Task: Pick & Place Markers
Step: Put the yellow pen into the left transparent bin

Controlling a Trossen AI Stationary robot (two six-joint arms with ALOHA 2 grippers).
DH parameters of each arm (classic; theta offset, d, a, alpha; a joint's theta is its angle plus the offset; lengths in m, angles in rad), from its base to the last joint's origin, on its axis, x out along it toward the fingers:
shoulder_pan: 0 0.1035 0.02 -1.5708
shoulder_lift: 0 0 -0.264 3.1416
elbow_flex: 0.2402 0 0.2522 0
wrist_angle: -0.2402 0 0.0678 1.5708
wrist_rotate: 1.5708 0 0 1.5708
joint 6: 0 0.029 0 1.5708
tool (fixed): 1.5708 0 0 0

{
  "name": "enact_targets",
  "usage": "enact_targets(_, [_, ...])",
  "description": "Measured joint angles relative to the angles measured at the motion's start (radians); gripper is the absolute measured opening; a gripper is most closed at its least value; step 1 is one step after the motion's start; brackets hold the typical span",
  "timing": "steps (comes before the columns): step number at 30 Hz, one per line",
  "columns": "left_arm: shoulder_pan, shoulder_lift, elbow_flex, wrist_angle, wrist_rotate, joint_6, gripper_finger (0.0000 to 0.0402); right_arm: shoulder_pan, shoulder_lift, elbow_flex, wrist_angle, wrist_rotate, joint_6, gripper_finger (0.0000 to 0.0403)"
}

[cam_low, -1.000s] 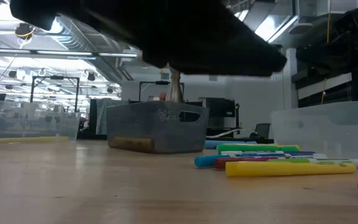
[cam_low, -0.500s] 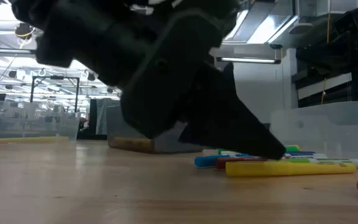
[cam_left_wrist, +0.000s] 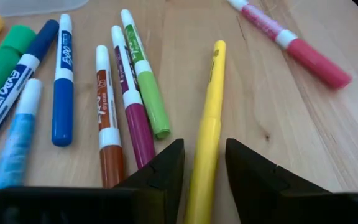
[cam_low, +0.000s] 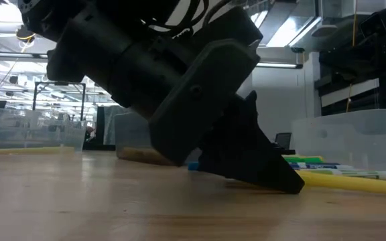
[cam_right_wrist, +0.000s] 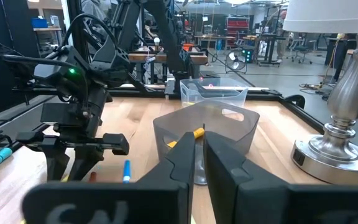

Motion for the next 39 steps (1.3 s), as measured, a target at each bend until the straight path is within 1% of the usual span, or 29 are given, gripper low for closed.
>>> enact_targets(5, [0.000, 0.001, -0.001, -0.001, 0.002, 0.000, 0.0091, 0.000, 0.000, 0.000, 0.000, 0.000, 0.000, 0.0035])
enact_targets(10, [0.001, 0.002, -0.002, 0.001, -0.019, 0.001, 0.0039, 0.000, 0.000, 0.000, 0.000, 0.000, 0.000, 0.0035])
enact_targets(11, [0.001, 0.002, -0.002, 0.001, -0.021, 0.004, 0.0033, 0.000, 0.000, 0.000, 0.000, 0.000, 0.000, 0.0035])
enact_targets(20, [0.003, -0.025, -0.007, -0.009, -0.020, 0.034, 0.0033, 0.000, 0.000, 0.000, 0.000, 0.000, 0.000, 0.0035])
enact_targets(33, [-0.020, -0.146, -0.008, -0.098, -0.128, 0.124, 0.0033, 0.000, 0.000, 0.000, 0.000, 0.000, 0.000, 0.0035])
enact_targets(39, [-0.038, -0.197, -0.007, -0.149, -0.179, 0.140, 0.0033, 0.000, 0.000, 0.000, 0.000, 0.000, 0.000, 0.0035])
